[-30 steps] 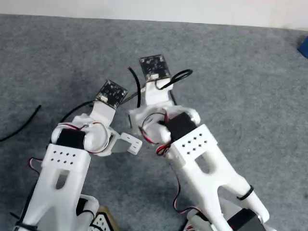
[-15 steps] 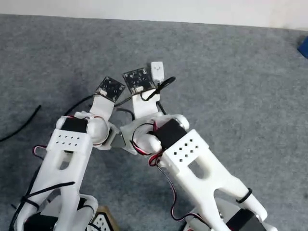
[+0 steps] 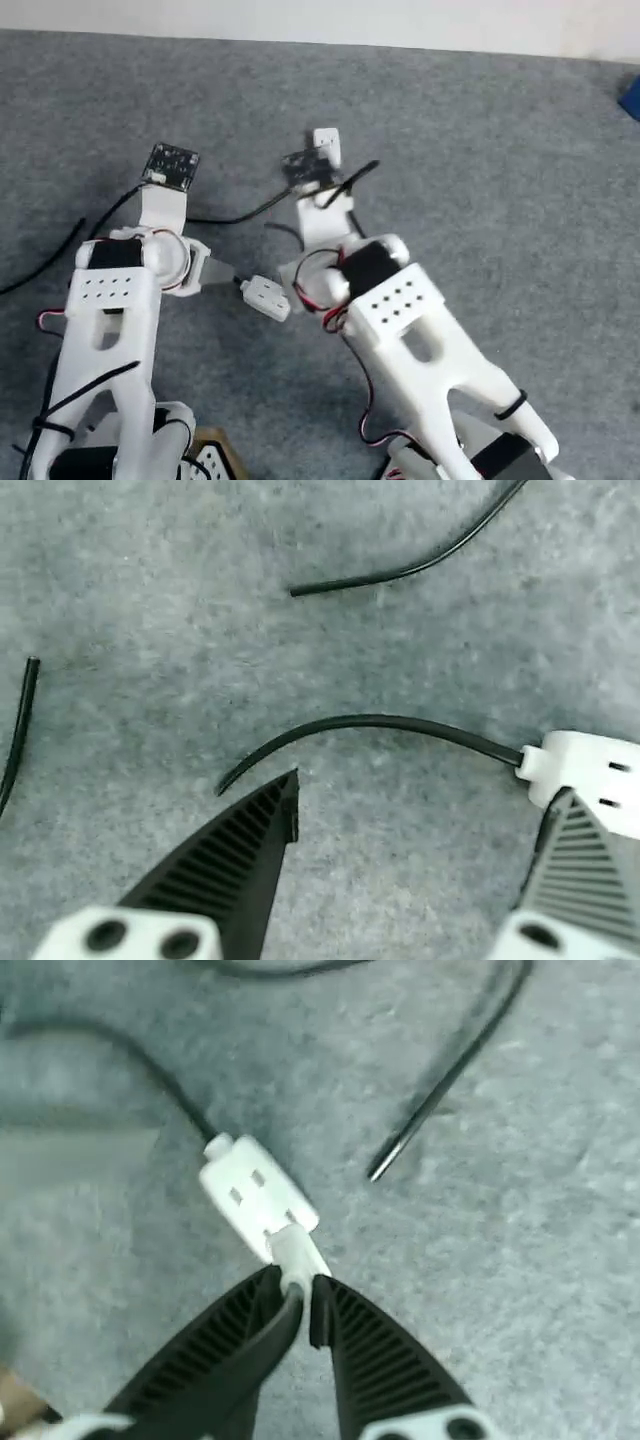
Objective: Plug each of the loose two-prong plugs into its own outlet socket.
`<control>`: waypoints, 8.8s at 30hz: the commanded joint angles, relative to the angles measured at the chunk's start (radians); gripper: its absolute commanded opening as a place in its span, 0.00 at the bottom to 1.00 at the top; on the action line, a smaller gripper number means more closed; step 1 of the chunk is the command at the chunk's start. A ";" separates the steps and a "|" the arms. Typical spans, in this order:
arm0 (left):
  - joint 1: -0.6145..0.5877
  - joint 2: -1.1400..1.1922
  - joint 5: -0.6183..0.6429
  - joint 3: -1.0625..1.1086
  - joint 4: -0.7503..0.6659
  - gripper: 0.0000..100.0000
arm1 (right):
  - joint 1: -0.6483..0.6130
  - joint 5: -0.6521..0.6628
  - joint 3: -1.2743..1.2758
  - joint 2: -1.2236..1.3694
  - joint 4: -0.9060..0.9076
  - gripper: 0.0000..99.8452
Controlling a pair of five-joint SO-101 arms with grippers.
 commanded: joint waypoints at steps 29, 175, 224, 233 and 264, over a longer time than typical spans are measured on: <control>-0.012 0.001 -0.040 -0.001 -0.069 0.37 | -0.005 -0.292 0.114 -0.027 -0.163 0.01; 0.211 -0.371 0.069 0.051 -0.017 0.42 | -0.038 0.270 0.348 -0.470 -0.082 0.01; 0.077 -0.371 0.130 0.171 0.021 0.38 | 0.035 0.345 -0.329 0.460 0.105 0.01; 0.156 -0.375 0.127 0.163 0.055 0.39 | 0.067 0.141 -0.008 0.094 -0.302 0.01; 0.407 -0.371 0.086 0.119 0.015 0.42 | -0.004 0.077 0.211 -0.473 -0.143 0.01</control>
